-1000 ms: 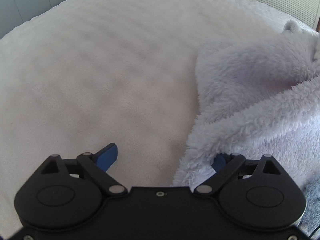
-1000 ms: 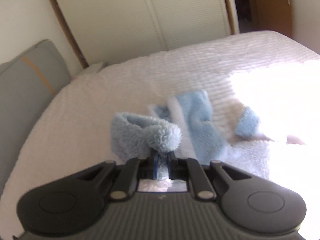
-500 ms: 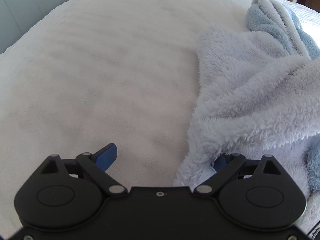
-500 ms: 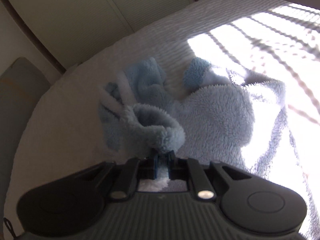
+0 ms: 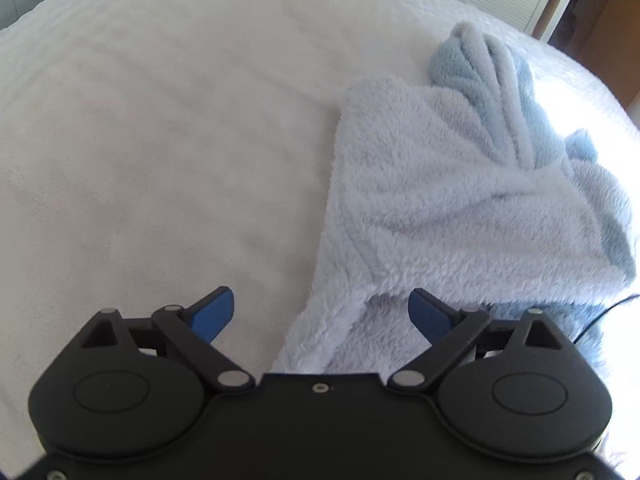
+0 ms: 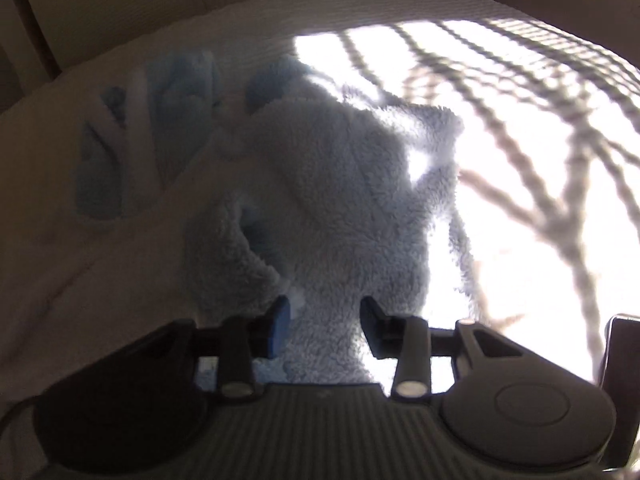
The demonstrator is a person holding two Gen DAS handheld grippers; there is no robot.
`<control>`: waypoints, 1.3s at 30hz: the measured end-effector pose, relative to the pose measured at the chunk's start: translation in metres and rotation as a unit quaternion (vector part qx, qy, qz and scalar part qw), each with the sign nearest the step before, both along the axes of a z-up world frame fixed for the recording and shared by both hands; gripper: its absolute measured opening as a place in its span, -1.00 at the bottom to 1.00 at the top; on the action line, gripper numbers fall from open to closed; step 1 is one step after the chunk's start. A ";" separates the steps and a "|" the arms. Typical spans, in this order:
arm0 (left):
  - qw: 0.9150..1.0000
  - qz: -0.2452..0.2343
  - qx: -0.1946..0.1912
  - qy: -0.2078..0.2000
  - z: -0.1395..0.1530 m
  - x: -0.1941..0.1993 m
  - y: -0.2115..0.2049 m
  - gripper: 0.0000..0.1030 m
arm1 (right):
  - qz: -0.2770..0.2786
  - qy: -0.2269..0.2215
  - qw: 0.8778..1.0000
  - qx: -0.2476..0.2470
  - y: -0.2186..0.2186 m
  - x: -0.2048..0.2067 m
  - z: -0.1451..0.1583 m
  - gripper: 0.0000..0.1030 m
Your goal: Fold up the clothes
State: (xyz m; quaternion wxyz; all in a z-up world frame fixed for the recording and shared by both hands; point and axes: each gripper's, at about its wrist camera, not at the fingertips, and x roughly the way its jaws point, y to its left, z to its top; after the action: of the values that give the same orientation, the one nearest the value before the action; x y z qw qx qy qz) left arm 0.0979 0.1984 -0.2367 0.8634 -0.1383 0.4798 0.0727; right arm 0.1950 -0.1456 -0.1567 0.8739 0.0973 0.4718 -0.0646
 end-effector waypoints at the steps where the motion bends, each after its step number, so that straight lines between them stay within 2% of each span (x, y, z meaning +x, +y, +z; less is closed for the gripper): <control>1: 1.000 0.009 -0.017 -0.013 0.010 0.005 0.005 0.85 | 0.005 -0.014 1.000 0.009 0.001 0.004 0.009 -0.16; 3: 0.999 0.020 -0.034 -0.037 0.024 0.031 0.012 0.85 | 0.012 -0.035 0.999 0.040 0.006 0.018 0.024 -0.09; 6: 0.996 0.030 -0.045 -0.065 0.037 0.082 0.016 0.85 | 0.000 -0.042 0.993 0.114 0.005 0.046 0.030 -0.09; 9: 0.996 0.032 -0.040 -0.068 0.034 0.138 0.014 0.79 | -0.049 -0.015 0.968 0.246 0.004 0.083 0.017 -0.09; 10: 0.996 0.033 -0.048 -0.061 0.030 0.158 0.013 0.78 | -0.056 -0.005 0.963 0.265 0.007 0.092 0.014 -0.09; 12: 0.993 0.052 -0.102 -0.032 0.021 0.187 0.020 0.69 | -0.061 0.028 0.958 0.280 0.014 0.106 0.004 -0.09; 15: 0.981 0.090 -0.172 -0.003 0.012 0.210 0.030 0.56 | -0.064 0.052 0.955 0.286 0.023 0.114 -0.003 -0.09; 16: 0.978 0.099 -0.182 0.001 0.011 0.214 0.030 0.56 | -0.062 0.057 0.953 0.290 0.025 0.114 -0.004 -0.09; 19: 0.982 0.095 -0.161 0.007 0.009 0.228 0.018 0.55 | -0.049 0.063 0.949 0.306 0.023 0.117 -0.004 -0.09; 22: 0.989 0.068 -0.129 0.025 0.003 0.242 0.001 0.59 | -0.046 0.077 0.940 0.329 0.023 0.126 -0.009 -0.09; 24: 0.994 0.066 -0.069 0.048 -0.006 0.248 -0.008 0.59 | -0.050 0.081 0.942 0.323 0.022 0.126 -0.009 -0.09; 27: 0.995 0.088 0.016 0.053 -0.022 0.245 -0.011 0.57 | -0.057 0.070 0.948 0.305 0.028 0.141 -0.011 -0.09; 29: 0.995 0.087 0.000 0.056 -0.034 0.241 -0.006 0.31 | -0.058 0.076 0.941 0.324 0.030 0.147 -0.014 -0.09; 30: 0.994 0.085 -0.022 0.059 -0.041 0.239 -0.004 -0.19 | -0.057 0.079 0.938 0.333 0.030 0.149 -0.015 -0.09; 31: 0.994 0.084 -0.041 0.060 -0.046 0.238 -0.001 -0.49 | -0.053 0.080 0.936 0.339 0.031 0.150 -0.016 -0.09; 34: 0.993 0.093 -0.053 0.053 -0.051 0.234 -0.001 -0.67 | -0.037 0.088 0.935 0.341 0.042 0.154 -0.020 -0.10; 35: 0.993 0.096 -0.050 0.048 -0.051 0.233 -0.002 -0.76 | -0.035 0.093 0.936 0.338 0.046 0.155 -0.021 -0.20; 36: 0.993 0.099 -0.045 0.041 -0.050 0.231 -0.002 -0.81 | -0.032 0.098 0.937 0.333 0.050 0.156 -0.023 -0.54; 37: 0.993 0.103 -0.041 0.035 -0.049 0.230 -0.003 -0.84 | -0.032 0.101 0.939 0.326 0.054 0.157 -0.024 -0.72; 38: 0.993 0.112 -0.038 0.028 -0.047 0.228 -0.001 -0.85 | -0.028 0.097 0.942 0.320 0.058 0.157 -0.021 -0.84; 39: 0.992 0.121 -0.035 0.022 -0.045 0.226 0.001 -0.86 | -0.020 0.081 0.946 0.312 0.061 0.155 -0.015 -0.85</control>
State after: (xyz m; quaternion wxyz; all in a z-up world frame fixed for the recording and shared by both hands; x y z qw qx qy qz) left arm 0.3238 0.1999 -0.2816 0.8321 -0.2241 0.4804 0.1630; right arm 0.3503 -0.0850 -0.1720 0.7574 0.3692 0.5351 0.0608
